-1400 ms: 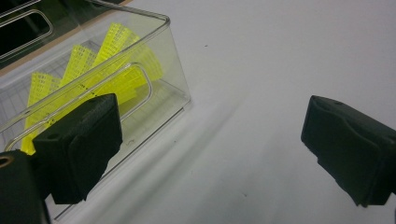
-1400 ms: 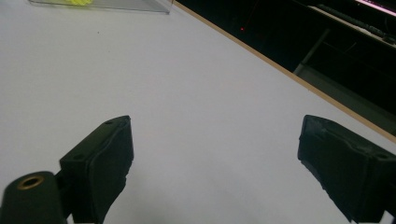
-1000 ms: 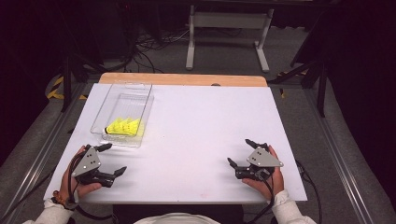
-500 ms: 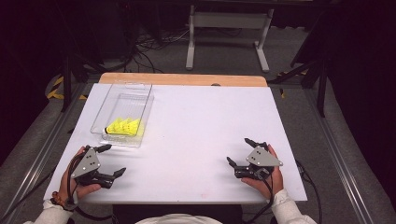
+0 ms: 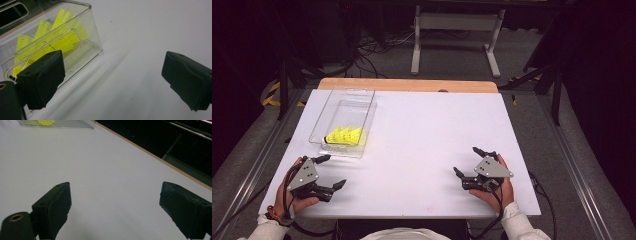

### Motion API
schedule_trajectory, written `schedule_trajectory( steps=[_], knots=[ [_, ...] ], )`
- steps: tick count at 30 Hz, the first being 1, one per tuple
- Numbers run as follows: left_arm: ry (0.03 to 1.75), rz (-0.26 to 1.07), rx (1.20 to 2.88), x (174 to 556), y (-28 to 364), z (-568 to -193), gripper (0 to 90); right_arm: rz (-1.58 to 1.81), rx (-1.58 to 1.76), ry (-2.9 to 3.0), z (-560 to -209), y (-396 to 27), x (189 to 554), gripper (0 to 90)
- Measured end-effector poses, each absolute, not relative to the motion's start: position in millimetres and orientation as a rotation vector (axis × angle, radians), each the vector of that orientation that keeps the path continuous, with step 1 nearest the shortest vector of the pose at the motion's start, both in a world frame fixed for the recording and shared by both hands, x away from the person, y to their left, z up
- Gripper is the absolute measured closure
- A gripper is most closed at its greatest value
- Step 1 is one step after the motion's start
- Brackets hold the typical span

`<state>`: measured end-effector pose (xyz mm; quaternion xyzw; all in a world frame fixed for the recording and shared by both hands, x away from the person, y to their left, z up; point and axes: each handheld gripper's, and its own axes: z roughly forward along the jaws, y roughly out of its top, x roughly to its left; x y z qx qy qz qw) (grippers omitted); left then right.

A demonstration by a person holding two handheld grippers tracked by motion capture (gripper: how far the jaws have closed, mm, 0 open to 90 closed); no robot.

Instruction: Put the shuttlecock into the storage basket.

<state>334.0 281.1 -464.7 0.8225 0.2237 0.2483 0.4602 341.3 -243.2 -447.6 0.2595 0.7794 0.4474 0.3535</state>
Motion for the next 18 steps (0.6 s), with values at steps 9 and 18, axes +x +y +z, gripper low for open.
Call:
schedule_trajectory(
  steps=[9,18],
  knots=[
    [0.554,0.619,2.03,334.8,281.4,-465.0,5.8,1.155,0.665,2.024,-448.3,-242.2,342.2,11.6],
    [0.561,0.626,2.036,335.7,283.0,-465.1,5.8,1.165,0.659,2.021,-447.7,-243.5,344.1,11.6]
  ],
)
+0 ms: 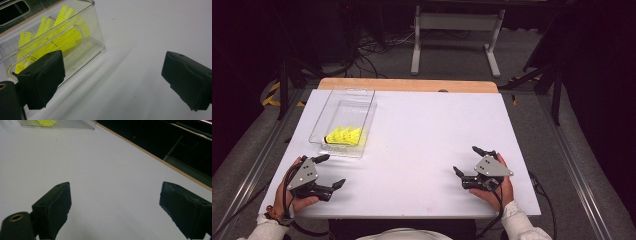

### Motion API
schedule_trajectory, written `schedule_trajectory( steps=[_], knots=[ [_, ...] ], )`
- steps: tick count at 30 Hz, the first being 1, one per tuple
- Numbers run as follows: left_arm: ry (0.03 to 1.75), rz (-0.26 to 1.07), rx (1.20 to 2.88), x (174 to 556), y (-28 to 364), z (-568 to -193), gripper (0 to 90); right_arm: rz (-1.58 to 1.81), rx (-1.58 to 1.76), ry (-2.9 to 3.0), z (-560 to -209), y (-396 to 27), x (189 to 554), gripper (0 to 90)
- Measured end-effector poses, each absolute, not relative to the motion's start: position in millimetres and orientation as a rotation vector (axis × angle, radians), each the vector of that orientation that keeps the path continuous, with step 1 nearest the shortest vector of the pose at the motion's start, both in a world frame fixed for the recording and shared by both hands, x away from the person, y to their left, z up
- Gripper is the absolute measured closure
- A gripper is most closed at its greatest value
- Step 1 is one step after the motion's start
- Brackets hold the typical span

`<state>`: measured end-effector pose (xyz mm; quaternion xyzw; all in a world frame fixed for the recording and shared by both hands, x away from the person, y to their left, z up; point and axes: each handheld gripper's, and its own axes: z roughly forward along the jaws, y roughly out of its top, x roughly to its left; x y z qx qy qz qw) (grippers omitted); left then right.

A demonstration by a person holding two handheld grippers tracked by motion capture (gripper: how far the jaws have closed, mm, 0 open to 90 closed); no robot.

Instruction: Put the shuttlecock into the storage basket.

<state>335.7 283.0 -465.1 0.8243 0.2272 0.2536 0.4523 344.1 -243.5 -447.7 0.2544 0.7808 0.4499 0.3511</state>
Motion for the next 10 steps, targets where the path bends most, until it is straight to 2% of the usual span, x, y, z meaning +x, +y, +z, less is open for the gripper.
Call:
schedule_trajectory(
  steps=[10],
  knots=[
    [0.558,0.618,2.042,338.7,279.4,-465.0,5.8,1.159,0.669,2.008,-447.5,-249.0,340.8,11.6]
  ],
)
